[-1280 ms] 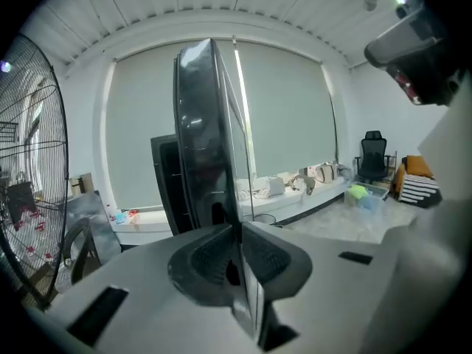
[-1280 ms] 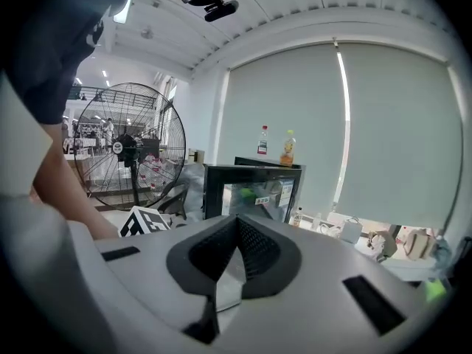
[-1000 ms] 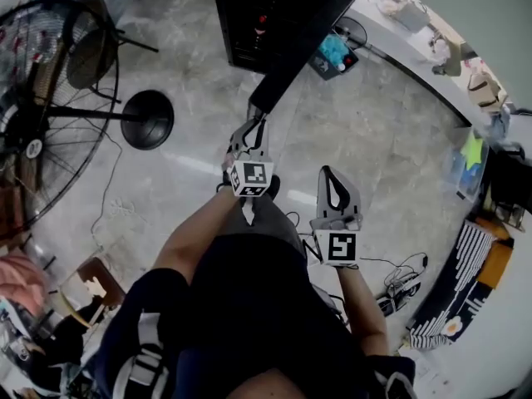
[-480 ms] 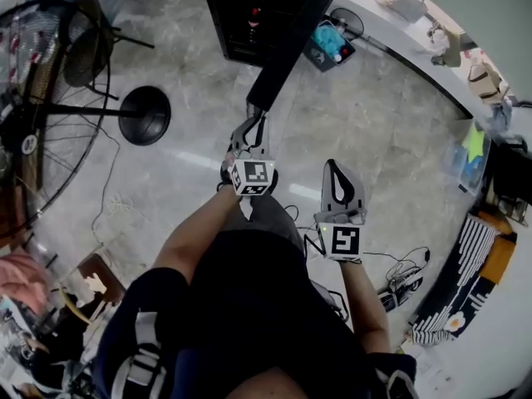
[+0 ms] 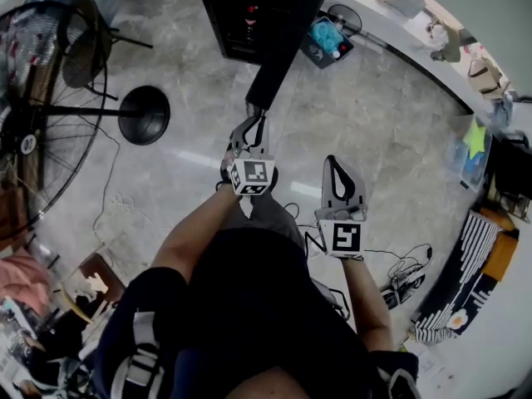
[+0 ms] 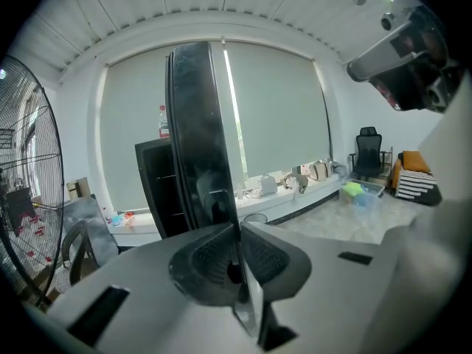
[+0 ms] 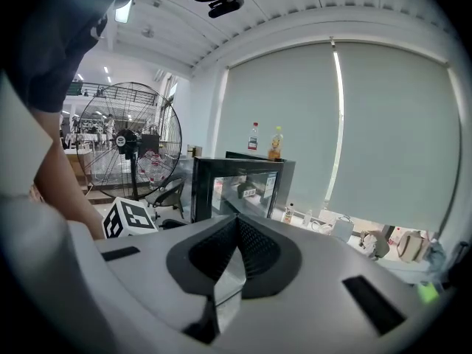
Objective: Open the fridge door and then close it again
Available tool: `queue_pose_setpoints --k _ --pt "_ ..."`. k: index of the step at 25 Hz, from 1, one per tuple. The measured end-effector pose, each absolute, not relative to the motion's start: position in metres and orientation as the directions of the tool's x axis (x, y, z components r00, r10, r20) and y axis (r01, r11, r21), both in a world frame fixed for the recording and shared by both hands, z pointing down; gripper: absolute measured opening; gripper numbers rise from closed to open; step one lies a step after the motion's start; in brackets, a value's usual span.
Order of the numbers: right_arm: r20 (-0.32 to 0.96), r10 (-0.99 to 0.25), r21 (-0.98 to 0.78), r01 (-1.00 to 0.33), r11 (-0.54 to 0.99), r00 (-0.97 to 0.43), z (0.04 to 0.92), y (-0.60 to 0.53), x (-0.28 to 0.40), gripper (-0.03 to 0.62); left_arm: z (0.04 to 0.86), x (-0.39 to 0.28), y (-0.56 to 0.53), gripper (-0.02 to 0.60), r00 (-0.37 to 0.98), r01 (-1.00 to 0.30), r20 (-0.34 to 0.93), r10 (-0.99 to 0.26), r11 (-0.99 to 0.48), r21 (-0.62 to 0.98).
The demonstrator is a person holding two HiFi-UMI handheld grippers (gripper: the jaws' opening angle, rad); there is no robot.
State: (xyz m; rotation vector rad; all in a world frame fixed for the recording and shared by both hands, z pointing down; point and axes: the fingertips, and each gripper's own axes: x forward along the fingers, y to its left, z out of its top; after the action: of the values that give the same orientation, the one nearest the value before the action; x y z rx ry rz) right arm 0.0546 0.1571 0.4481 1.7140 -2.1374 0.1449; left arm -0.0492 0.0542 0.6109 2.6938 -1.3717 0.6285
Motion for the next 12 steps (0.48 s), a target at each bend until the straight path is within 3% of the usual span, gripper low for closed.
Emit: queue_pose_setpoints --k 12 --pt "0.353 -0.915 0.184 -0.945 0.272 -0.195 0.440 0.148 0.045 0.018 0.606 -0.059 0.058 0.051 0.556 -0.754 0.367 -0.746 -0.638 -0.154"
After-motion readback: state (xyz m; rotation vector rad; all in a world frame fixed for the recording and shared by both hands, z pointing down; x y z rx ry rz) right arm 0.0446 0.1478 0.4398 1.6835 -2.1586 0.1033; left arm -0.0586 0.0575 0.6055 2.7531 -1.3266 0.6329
